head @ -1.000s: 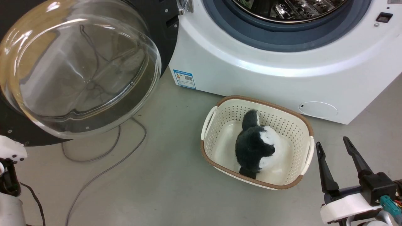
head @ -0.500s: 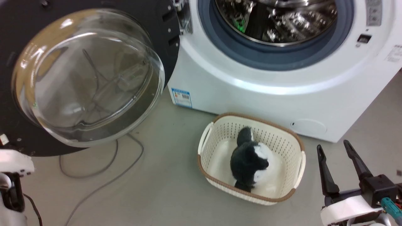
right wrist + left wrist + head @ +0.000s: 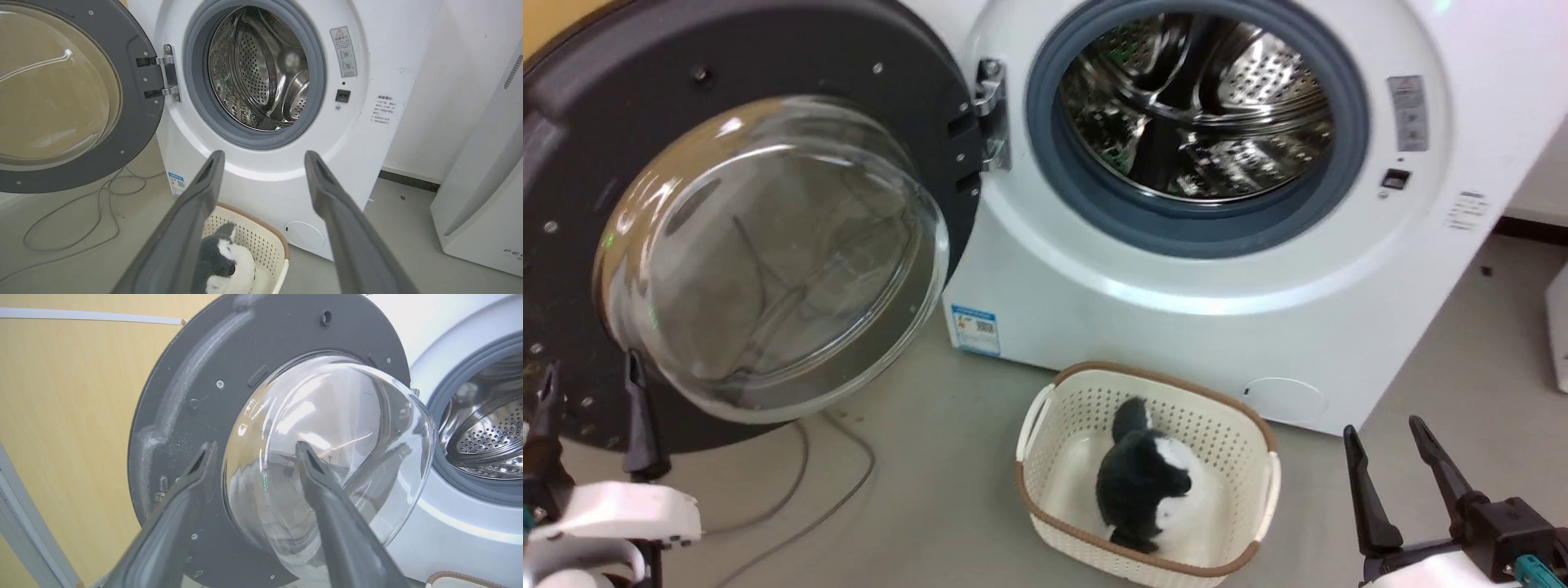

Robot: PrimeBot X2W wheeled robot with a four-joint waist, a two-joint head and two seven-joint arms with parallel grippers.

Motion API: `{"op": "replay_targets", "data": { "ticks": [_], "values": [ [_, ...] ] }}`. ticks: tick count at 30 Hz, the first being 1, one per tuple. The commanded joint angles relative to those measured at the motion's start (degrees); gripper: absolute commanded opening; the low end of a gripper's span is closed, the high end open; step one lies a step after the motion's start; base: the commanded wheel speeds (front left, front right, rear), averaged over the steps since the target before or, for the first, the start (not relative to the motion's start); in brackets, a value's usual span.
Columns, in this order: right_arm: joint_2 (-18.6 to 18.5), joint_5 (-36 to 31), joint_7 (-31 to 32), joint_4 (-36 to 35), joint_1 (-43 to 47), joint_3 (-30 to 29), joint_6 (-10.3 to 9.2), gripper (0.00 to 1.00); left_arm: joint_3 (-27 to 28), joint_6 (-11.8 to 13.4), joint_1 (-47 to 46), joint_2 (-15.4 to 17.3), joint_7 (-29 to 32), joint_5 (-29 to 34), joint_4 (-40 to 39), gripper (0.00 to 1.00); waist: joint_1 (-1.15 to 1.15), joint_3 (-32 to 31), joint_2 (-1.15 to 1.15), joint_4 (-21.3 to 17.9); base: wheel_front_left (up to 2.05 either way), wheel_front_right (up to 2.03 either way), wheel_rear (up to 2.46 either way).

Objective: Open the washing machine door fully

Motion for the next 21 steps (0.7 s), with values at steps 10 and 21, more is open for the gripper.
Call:
{"op": "replay_targets", "data": {
  "ticks": [10, 21],
  "values": [
    [0.20, 0.40, -0.25, -0.94, 0.68, 0.06, 0.03, 1.00, -5.39, -0.14, 5.03, -3.67, -0.24, 1.99, -8.98, 1.00, 0.02, -1.36, 0.00, -4.65, 0.00, 0.00, 0.00],
    [0.20, 0.81, -0.25, -2.58, 0.95, 0.31, 0.03, 1.00, -12.74, -0.61, 8.82, -5.82, -0.24, 1.50, -8.40, 1.00, 0.02, -1.79, 0.00, -9.98, 0.00, 0.00, 0.00]
  ]
}}
